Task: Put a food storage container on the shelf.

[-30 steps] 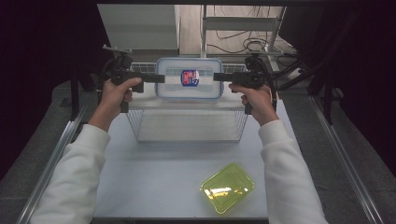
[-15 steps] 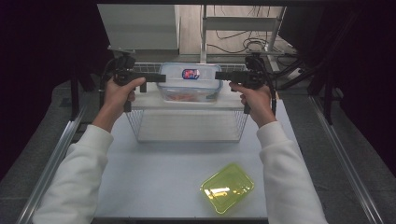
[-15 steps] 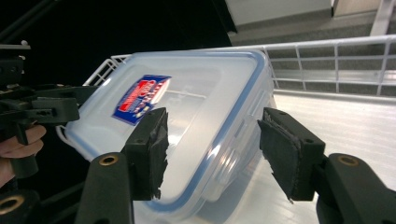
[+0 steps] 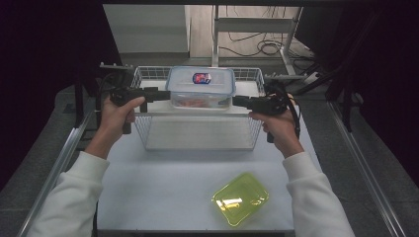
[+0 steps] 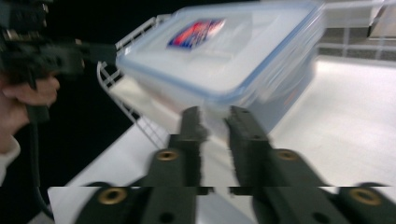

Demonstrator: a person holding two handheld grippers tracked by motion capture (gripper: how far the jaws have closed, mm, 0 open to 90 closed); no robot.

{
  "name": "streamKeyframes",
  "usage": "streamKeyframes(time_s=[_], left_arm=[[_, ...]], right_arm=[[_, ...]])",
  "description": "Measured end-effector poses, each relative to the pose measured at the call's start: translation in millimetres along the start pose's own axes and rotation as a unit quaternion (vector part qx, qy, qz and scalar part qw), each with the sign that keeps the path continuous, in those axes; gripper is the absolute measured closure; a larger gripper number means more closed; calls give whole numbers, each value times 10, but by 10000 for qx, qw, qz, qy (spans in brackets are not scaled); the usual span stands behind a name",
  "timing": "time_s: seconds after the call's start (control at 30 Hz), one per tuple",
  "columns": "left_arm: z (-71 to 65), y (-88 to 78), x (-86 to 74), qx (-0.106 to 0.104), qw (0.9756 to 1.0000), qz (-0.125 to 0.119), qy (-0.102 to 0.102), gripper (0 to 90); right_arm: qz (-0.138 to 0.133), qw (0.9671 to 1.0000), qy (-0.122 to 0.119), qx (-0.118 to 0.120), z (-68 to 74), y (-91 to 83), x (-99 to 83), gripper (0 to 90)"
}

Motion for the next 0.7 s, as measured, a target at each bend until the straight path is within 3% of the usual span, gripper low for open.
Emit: streamKeyframes(time_s=[0.07, 0.37, 0.7], left_arm=[[-29, 0, -71, -50, 10000, 11, 10, 228], [-107, 18, -199, -191, 9998, 44, 79, 229], [-114, 39, -245, -223, 9997, 87, 65, 229]], right_arm=[[115, 9999, -59, -3, -2, 74, -78, 884], [368, 9991, -164, -96, 9, 413, -170, 890], [247, 9994, -112, -208, -5, 504, -118, 891]])
Point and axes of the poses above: each handheld gripper's, and its own axes: y roughly forward along the jaws, x roughly out of its top, z roughly to its left, the point moved 5 cm from there along y, roughly forward along the jaws, and after that the axes turned 15 degrees about y, right-handed, at the moved point
